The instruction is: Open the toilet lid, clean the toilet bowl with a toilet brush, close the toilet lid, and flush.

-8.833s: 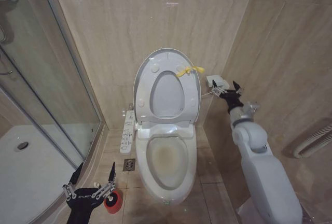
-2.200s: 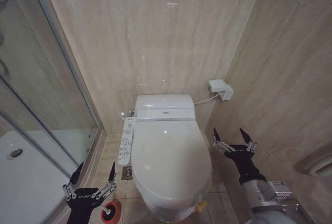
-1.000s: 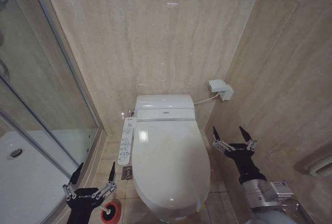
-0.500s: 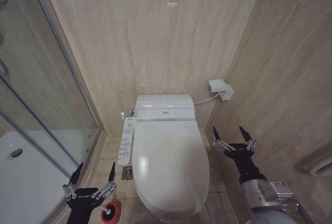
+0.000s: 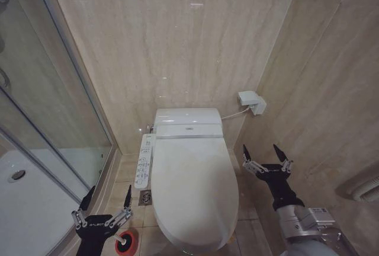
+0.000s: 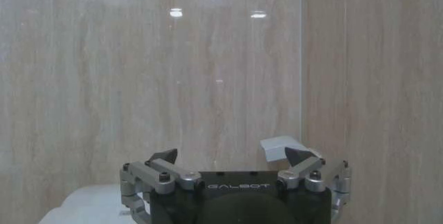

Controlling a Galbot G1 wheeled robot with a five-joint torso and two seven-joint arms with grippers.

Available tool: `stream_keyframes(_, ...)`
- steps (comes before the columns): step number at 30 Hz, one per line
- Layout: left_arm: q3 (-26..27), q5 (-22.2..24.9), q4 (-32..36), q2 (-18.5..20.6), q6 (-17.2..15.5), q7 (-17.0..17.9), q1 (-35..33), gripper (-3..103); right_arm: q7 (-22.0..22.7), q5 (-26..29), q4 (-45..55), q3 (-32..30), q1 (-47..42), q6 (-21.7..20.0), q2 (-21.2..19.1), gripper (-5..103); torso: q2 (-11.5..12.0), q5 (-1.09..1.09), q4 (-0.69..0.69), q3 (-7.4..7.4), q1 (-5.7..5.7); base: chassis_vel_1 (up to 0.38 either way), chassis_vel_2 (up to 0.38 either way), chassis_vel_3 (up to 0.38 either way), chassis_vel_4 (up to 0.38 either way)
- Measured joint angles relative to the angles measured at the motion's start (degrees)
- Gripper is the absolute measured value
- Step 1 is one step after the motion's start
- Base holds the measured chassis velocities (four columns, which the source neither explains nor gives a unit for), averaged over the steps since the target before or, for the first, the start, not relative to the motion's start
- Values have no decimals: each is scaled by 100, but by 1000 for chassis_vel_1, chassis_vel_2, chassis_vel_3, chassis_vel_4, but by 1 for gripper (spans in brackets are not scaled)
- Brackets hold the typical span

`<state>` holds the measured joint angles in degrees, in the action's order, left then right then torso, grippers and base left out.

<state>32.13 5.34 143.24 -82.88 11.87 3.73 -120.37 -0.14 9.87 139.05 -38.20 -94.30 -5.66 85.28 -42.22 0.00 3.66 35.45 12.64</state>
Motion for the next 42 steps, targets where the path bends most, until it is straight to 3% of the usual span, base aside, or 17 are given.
stream_keyframes(42,0,0,0,0,0,0,0,100,0,1,-1,0,0,0,0,100,0,0,0,0,0,0,0,0,0)
